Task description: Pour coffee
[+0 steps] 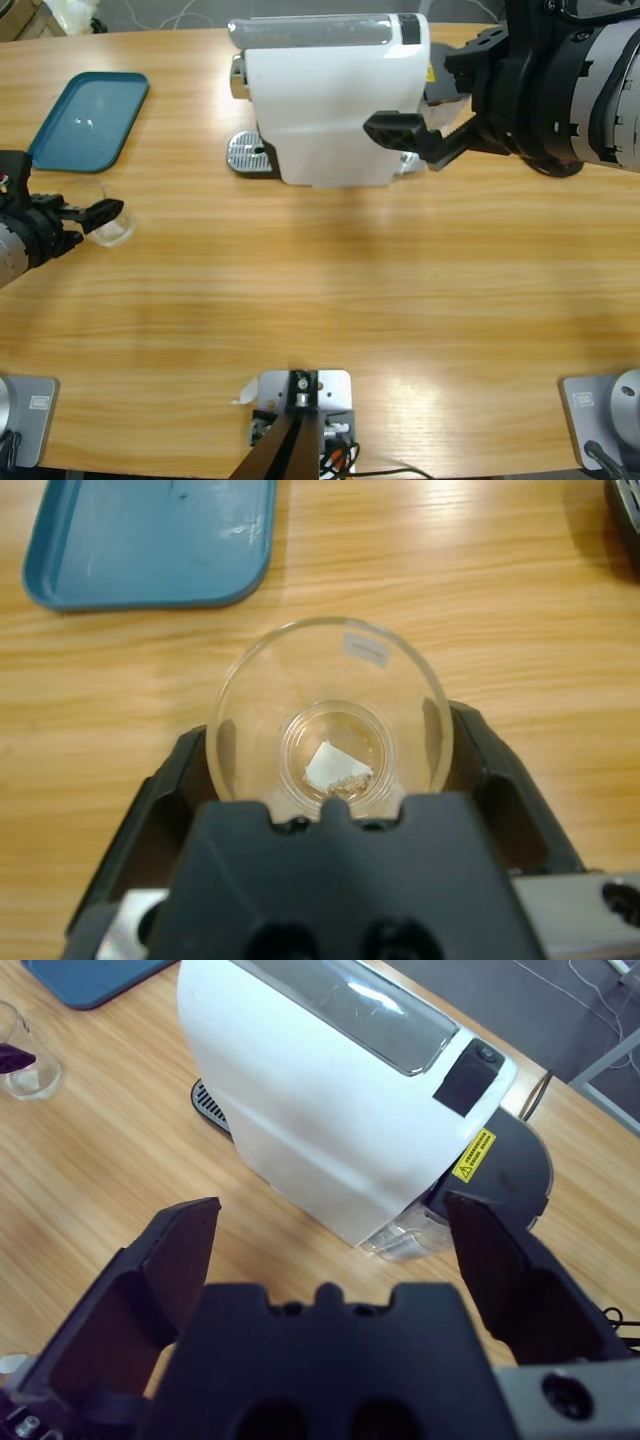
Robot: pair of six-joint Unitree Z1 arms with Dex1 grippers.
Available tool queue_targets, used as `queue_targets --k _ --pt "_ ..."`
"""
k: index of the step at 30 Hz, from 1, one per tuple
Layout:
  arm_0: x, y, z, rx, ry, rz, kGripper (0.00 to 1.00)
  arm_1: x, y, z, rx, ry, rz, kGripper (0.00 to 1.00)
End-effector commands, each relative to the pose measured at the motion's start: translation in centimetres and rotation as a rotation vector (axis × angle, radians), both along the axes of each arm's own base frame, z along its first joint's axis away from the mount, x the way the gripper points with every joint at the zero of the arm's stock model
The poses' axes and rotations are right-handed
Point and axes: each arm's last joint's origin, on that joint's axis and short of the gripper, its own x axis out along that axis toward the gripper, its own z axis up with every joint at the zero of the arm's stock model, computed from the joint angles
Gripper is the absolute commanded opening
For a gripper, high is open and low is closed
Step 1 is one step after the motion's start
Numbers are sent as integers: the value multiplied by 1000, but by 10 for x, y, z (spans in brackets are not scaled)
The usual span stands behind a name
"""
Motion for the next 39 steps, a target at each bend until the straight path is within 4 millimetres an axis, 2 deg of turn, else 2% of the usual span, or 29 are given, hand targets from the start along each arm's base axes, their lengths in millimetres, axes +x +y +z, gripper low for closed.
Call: queue_targets --k 1,4,6,13,19,24,31,35,39 --pt "16 -1 33 64 -16 -348 0 0 4 -16 -26 13 -10 1000" --pt "32 12 59 39 -99 -461 0 0 2 -19 -27 13 -17 1000" --pt "44 18 68 13 -118 -518 0 -1 1 -23 -24 18 -23 1000" --pt "68 20 53 -96 -87 -699 0 0 2 -31 -33 26 -28 1000" --pt "93 21 39 -3 -80 -864 0 3 -2 -36 -42 36 -43 1000" --pt "122 8 40 38 -75 -1025 0 5 -9 -26 -39 14 -43 1000" --pt "148 -3 43 38 -97 -1066 0 -15 -44 6 16 -17 -39 1000" --pt "158 -15 33 42 -77 -1103 0 -22 -56 5 -1 1 -30 1000" --pt "167 -30 32 40 -88 -1135 0 -22 -56 2 -10 7 -30 1000"
